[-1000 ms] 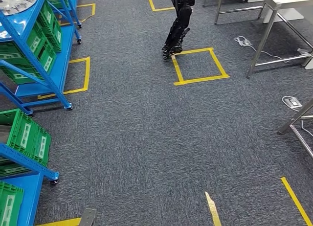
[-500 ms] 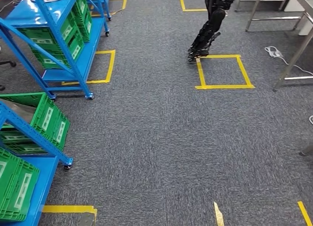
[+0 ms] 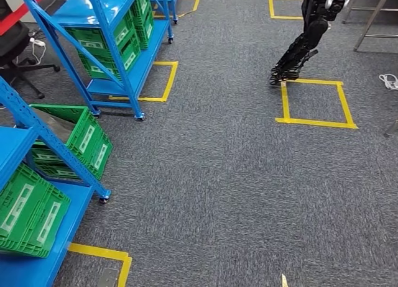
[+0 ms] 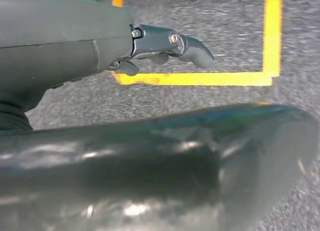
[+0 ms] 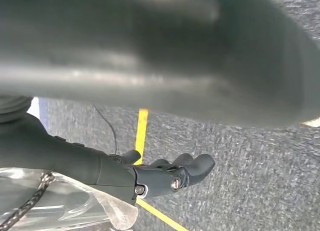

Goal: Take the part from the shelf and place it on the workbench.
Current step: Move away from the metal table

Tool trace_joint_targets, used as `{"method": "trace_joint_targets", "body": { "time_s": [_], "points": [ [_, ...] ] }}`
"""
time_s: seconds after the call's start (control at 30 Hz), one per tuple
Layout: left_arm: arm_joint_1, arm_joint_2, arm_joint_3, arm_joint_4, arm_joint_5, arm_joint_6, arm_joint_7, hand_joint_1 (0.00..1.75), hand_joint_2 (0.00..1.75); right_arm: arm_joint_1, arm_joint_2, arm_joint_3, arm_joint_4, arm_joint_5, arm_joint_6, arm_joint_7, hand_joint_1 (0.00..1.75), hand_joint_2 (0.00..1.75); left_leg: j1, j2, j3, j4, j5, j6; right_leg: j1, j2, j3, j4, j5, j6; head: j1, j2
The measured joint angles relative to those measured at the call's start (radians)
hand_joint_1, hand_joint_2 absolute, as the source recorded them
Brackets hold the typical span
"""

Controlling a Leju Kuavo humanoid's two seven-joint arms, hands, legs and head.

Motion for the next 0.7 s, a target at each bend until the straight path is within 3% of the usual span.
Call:
{"method": "trace_joint_targets", "body": {
  "time_s": [0.03,0.1,0.17,0.2,0.23,0.27,0.33,0.4,0.47,0.53,0.57,0.63,0.67,0.7],
  "points": [
    [0.003,0.003,0.005,0.000,0.004,0.002,-0.002,0.00,0.00,0.002,0.002,0.000,0.000,0.003,0.000,0.003,0.00,0.00,0.000,0.017,-0.010,0.023,-0.014,-0.004,0.000,-0.009,0.003,-0.001,-0.001,-0.007,-0.003,0.000],
    [0.006,0.006,0.013,0.000,0.010,0.004,-0.003,0.00,0.00,0.009,0.004,0.000,0.000,0.011,0.000,0.008,0.00,0.00,0.000,0.064,-0.063,0.131,-0.068,-0.012,0.002,-0.031,0.006,-0.002,-0.004,-0.018,-0.008,0.000],
    [0.010,0.008,0.020,0.000,0.014,0.005,0.000,0.00,0.00,0.016,0.004,0.002,0.000,0.021,-0.001,0.012,0.00,0.00,0.003,0.083,-0.131,0.262,-0.116,-0.015,0.008,-0.055,0.008,-0.002,-0.009,-0.023,-0.009,0.000],
    [0.014,0.009,0.023,0.000,0.015,0.005,0.004,0.00,0.00,0.017,0.004,0.004,0.000,0.026,-0.002,0.015,0.00,0.00,0.003,0.085,-0.147,0.289,-0.116,-0.014,0.010,-0.065,0.010,-0.002,-0.011,-0.025,-0.009,0.000],
    [0.018,0.010,0.026,0.000,0.016,0.005,0.007,0.00,0.00,0.018,0.004,0.007,0.000,0.030,-0.003,0.016,0.00,0.00,0.002,0.086,-0.142,0.276,-0.096,-0.010,0.012,-0.073,0.013,-0.002,-0.013,-0.025,-0.009,0.000],
    [0.023,0.012,0.030,0.000,0.018,0.006,0.009,0.00,0.00,0.018,0.004,0.011,0.000,0.034,-0.003,0.017,0.00,0.00,0.000,0.090,-0.117,0.224,-0.061,-0.004,0.013,-0.081,0.017,-0.002,-0.016,-0.025,-0.009,0.000],
    [0.026,0.014,0.038,0.000,0.022,0.006,0.009,0.00,0.00,0.017,0.005,0.017,0.000,0.039,-0.005,0.014,0.00,0.00,-0.014,0.121,-0.048,0.081,0.000,0.014,0.015,-0.095,0.024,-0.003,-0.023,-0.021,-0.009,0.000],
    [0.024,0.016,0.042,0.000,0.025,0.004,0.003,0.00,0.00,0.016,0.006,0.022,0.000,0.045,-0.010,0.010,0.00,0.00,-0.027,0.148,-0.013,0.005,0.014,0.026,0.017,-0.111,0.027,-0.004,-0.029,-0.013,-0.009,0.000],
    [0.024,0.016,0.045,0.000,0.025,0.000,-0.003,0.00,0.00,0.013,0.006,0.029,0.000,0.049,-0.015,0.006,0.00,0.00,-0.031,0.139,-0.009,-0.007,0.012,0.031,0.018,-0.127,0.034,-0.010,-0.031,-0.004,-0.009,0.000],
    [0.028,0.016,0.047,0.000,0.027,-0.001,-0.006,0.00,0.00,0.009,0.006,0.035,0.000,0.050,-0.018,0.004,0.00,0.00,-0.026,0.122,0.004,-0.028,0.020,0.038,0.017,-0.112,0.031,0.006,-0.048,0.004,-0.007,0.000],
    [0.027,0.016,0.048,0.000,0.027,-0.002,-0.008,0.00,0.00,0.008,0.006,0.038,0.000,0.050,-0.019,0.004,0.00,0.00,-0.021,0.114,0.011,-0.037,0.024,0.041,0.016,-0.092,0.015,0.042,-0.069,0.008,-0.005,0.000],
    [0.024,0.015,0.048,0.000,0.025,-0.007,-0.010,0.00,0.00,0.009,0.006,0.041,0.000,0.048,-0.022,-0.001,0.00,0.00,-0.016,0.097,0.014,-0.043,0.026,0.046,0.013,-0.053,-0.052,0.169,-0.125,0.013,-0.001,0.000],
    [0.022,0.013,0.049,0.000,0.022,-0.011,-0.011,0.00,0.00,0.010,0.005,0.041,0.000,0.047,-0.025,-0.007,0.00,0.00,-0.015,0.087,0.015,-0.042,0.025,0.046,0.012,-0.045,-0.088,0.231,-0.144,0.016,-0.001,0.000],
    [0.022,0.011,0.049,0.000,0.019,-0.017,-0.012,0.00,0.00,0.011,0.004,0.042,0.000,0.045,-0.029,-0.014,0.00,0.00,-0.014,0.078,0.016,-0.042,0.024,0.046,0.011,-0.043,-0.113,0.266,-0.146,0.019,-0.001,0.000]
  ]
}}
